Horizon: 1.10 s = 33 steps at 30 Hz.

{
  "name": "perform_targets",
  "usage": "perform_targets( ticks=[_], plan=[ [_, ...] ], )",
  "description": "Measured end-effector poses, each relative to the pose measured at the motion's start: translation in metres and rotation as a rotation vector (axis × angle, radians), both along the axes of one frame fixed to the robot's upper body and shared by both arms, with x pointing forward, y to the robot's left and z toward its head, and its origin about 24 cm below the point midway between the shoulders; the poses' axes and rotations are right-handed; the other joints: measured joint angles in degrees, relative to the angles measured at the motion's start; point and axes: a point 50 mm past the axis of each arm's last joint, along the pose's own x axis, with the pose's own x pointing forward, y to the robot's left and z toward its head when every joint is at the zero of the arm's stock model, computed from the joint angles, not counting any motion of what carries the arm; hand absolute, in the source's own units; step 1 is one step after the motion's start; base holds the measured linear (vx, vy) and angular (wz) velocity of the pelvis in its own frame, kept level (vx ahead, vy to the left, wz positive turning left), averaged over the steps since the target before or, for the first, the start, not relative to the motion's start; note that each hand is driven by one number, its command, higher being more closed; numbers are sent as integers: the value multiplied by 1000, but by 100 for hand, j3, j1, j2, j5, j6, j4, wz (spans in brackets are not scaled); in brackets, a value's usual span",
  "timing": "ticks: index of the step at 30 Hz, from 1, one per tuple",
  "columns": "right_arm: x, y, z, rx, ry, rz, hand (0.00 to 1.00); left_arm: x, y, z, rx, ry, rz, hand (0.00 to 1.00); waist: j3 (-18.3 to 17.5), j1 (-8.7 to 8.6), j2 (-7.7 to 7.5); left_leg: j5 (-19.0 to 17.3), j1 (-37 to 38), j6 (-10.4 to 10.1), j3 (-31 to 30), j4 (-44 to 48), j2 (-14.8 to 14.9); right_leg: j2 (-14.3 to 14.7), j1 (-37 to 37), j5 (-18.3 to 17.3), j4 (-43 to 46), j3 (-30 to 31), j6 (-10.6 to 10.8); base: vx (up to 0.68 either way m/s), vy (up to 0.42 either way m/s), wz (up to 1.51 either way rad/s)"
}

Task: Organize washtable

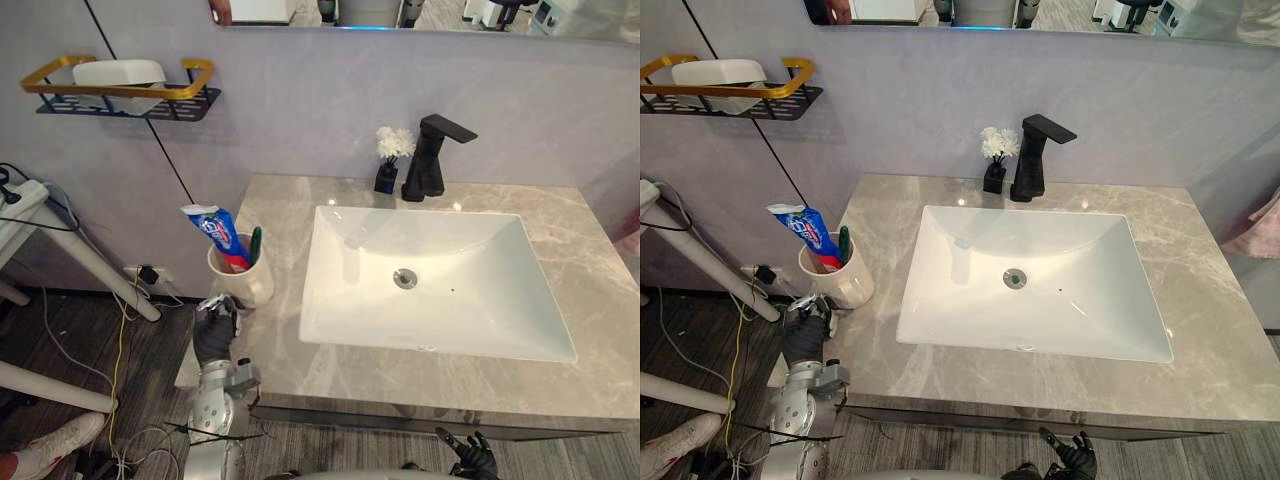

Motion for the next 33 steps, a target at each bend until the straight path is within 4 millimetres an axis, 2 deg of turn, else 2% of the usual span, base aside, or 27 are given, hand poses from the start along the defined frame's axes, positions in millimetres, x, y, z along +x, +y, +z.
perform_targets(
  ticks=[11, 20, 24, 33],
  plan=[
    [1, 0, 0, -2, 0, 10, 0, 5, -18, 8, -11, -32, -98, 100, 0, -14, 1, -5, -7, 2, 7, 7, 0, 0, -12, 0, 2, 10, 0, 1, 0, 0],
    [2, -2, 1, -10, 1, 24, 0, 9, -21, 11, -10, -44, -112, 100, -11, -128, 23, -6, -10, 1, 26, 16, 5, 3, -27, 0, 3, 41, 0, 0, 0, 0],
    [1, -2, 1, -11, 0, 24, 0, 17, -27, 19, -11, -84, -139, 100, -34, -139, 52, -6, -87, 0, 68, 43, 13, 2, -117, 1, 19, 79, 0, 4, -3, -5],
    [-1, -3, 1, -13, 3, 22, 0, 19, -33, 24, -17, -108, -167, 100, -33, -142, 73, -8, -86, 0, 75, 47, 20, 8, -118, 1, 19, 82, 0, 0, 0, 0]
  ],
)
